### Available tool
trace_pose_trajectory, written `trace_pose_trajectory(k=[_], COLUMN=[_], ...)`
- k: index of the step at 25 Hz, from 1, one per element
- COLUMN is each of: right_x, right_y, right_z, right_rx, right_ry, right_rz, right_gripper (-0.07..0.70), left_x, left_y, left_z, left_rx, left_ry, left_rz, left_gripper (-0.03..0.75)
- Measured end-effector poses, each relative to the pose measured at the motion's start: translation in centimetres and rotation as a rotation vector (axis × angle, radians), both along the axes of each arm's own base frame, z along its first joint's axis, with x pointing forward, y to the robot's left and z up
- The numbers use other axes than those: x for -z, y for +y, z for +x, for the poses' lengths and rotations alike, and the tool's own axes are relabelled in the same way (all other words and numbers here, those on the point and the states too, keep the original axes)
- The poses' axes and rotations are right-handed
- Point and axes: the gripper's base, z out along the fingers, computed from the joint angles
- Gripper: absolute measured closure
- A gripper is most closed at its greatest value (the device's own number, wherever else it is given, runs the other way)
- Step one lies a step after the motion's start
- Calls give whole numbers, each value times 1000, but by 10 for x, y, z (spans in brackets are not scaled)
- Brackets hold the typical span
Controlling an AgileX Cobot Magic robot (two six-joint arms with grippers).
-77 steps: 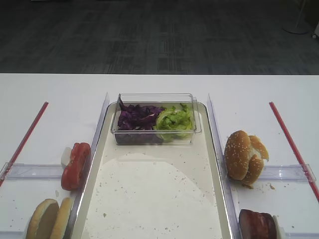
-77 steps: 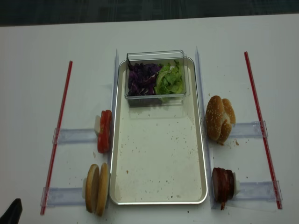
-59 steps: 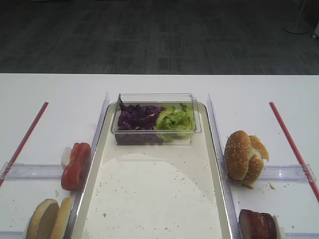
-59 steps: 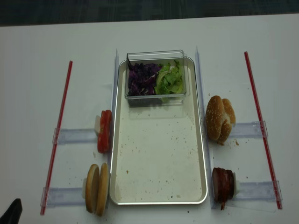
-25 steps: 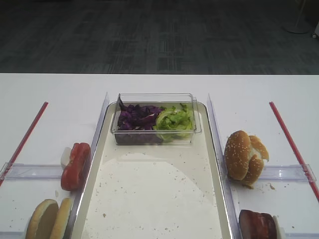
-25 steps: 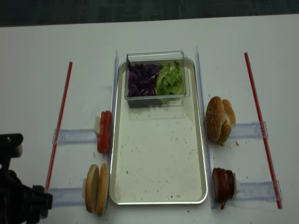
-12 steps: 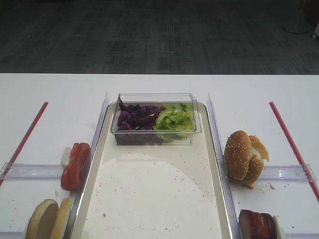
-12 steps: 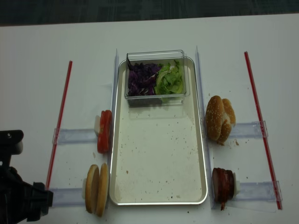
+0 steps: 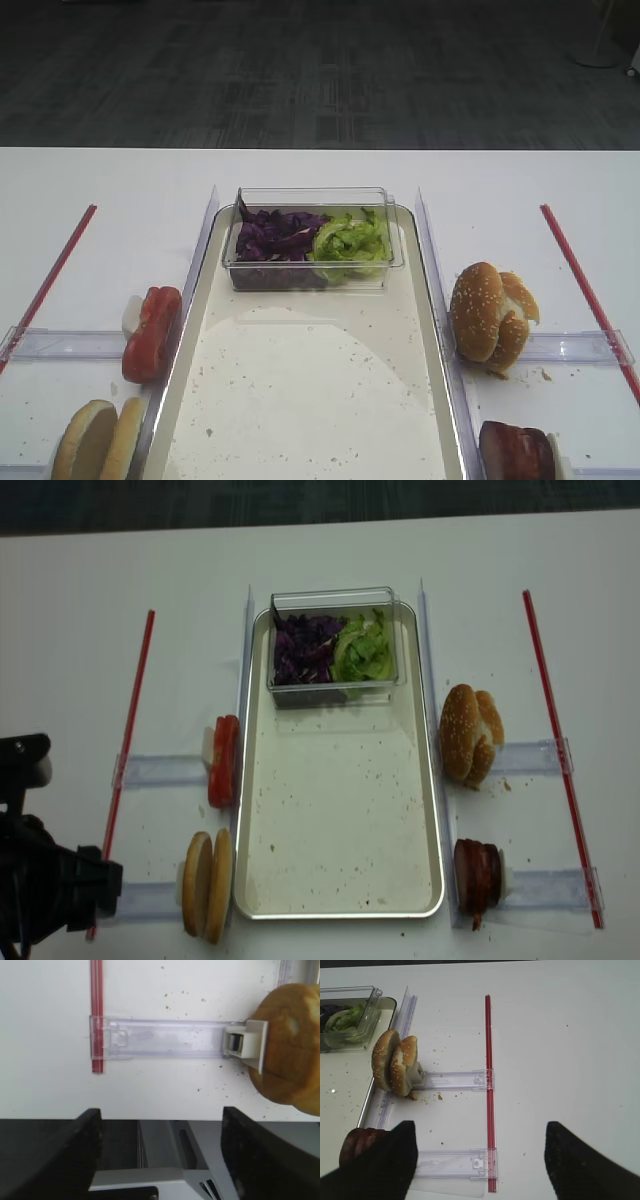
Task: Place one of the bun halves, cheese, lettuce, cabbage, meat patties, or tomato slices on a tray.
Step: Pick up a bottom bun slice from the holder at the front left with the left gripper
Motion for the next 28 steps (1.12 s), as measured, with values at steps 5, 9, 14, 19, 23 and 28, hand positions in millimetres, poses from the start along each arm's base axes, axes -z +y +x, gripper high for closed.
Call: trace_pose_trajectory(k=[5,9,14,19,23,28], right_x=[0,0,0,0,0,0], right_y=[0,0,0,0,0,0], right_z=[0,0,0,0,0,0], right_rx=[0,0,0,0,0,0], right_ry=[0,0,0,0,0,0], right_rz=[0,0,0,0,0,0], right_gripper=[79,79,79,79,79,79], left_x=[-3,-3,-3,-5,-11,-8], left_y=[-13,-30,-51,-75,-103,-122], left_z=[0,-1,-4,-2,4,10], left_rx=[11,41,77,143,191,210], left_ry=[-4,-19,-24,-28,-48,-32], left_rz=[-27,-49,-53,-43,-32,-5], left_gripper=[254,254,254,254,254,254])
